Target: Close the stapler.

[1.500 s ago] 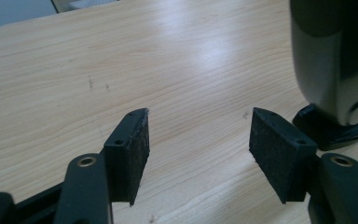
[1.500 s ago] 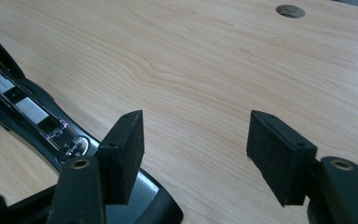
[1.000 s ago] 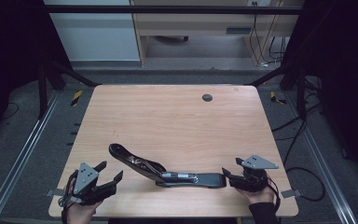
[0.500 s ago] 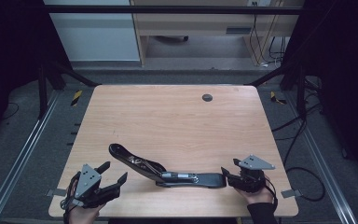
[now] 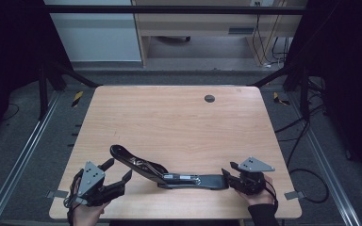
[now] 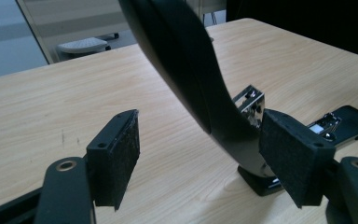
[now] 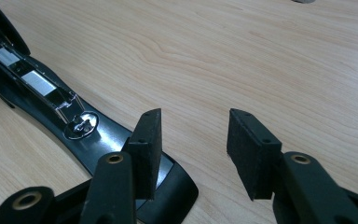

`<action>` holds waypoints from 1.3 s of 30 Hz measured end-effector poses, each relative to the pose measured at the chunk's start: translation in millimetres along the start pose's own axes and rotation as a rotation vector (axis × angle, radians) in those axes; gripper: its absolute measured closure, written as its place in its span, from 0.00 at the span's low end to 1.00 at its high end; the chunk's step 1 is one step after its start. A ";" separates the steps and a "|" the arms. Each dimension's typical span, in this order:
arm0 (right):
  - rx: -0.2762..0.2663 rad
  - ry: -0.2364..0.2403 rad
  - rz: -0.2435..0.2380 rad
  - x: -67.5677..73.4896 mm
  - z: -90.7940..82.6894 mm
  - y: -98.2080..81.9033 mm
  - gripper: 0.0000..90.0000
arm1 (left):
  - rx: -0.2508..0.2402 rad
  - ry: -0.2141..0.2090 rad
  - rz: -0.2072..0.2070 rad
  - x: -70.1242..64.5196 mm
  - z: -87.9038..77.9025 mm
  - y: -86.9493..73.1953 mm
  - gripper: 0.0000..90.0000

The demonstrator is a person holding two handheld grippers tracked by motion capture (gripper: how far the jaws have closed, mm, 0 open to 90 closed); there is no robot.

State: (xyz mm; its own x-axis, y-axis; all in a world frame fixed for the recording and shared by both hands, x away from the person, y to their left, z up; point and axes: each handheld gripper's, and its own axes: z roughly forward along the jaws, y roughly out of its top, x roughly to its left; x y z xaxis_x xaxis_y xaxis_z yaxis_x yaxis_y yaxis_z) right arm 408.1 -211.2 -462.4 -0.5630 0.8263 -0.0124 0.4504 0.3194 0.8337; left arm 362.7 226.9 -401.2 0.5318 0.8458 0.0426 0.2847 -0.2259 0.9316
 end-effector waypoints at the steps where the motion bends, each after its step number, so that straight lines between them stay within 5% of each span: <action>1: 0.002 0.003 -0.009 0.8 0.9 0.1 0.62 | 0.000 0.001 0.001 -0.3 0.3 0.6 0.31; 8: 0.072 0.008 -0.006 -1.1 5.8 -1.0 0.65 | -0.001 0.011 -0.003 -0.3 4.5 7.6 0.32; 20: 0.088 0.061 0.003 -0.1 4.4 -3.9 0.79 | -0.027 0.021 -0.024 2.6 10.0 18.3 0.34; 28: 0.113 0.093 0.006 2.3 -0.5 -10.0 0.96 | -0.031 0.026 -0.036 4.5 12.5 22.9 0.40; 39: 0.137 0.120 0.009 3.7 3.6 -16.3 0.99 | -0.025 0.036 -0.059 6.6 14.1 23.8 0.55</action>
State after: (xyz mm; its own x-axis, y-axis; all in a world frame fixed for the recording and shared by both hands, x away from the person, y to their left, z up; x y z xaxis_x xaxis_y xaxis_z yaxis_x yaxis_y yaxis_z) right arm 401.2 -211.7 -478.1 -0.6337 0.7706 0.0677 0.5415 0.3794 0.7502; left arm 384.2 220.3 -383.9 0.4860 0.8740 -0.0001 0.2941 -0.1635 0.9417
